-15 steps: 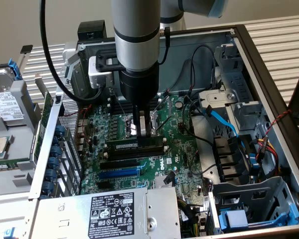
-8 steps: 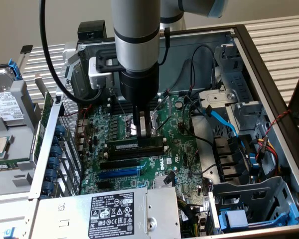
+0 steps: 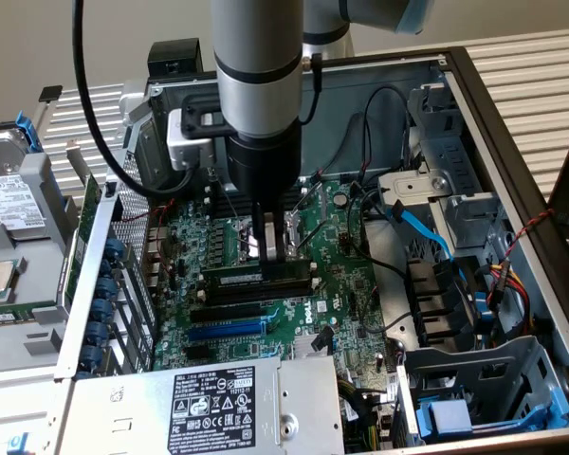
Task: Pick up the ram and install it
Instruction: 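Insert the ram into the slot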
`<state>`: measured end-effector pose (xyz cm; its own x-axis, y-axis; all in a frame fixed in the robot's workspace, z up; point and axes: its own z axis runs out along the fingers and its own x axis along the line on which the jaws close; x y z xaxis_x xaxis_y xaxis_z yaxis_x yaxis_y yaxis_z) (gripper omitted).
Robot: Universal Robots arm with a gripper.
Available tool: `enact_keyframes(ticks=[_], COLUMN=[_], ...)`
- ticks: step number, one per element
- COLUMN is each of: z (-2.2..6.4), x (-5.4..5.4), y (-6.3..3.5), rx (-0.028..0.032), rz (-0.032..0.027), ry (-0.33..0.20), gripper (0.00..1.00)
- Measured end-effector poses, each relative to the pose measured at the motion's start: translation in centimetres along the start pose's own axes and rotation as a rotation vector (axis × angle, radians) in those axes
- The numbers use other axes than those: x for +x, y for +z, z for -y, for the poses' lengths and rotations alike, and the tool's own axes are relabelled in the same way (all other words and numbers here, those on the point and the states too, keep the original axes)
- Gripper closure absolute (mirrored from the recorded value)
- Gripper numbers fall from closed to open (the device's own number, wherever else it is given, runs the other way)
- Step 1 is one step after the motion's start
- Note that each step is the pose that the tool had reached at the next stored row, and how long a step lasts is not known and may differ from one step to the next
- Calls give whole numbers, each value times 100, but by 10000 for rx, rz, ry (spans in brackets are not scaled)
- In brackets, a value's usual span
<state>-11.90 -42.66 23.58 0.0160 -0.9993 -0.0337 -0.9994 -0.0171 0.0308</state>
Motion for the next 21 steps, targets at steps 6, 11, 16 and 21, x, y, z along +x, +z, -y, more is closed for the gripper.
enact_keyframes(ticks=[6, 11, 16, 21], z=[-6, -6, -7, -6], x=[0, 0, 0, 0], y=[1, 1, 3, 4], rx=[77, 85, 86, 92], rz=[1, 1, 2, 4], ry=[7, 7, 47, 88], gripper=[87, 87, 87, 87])
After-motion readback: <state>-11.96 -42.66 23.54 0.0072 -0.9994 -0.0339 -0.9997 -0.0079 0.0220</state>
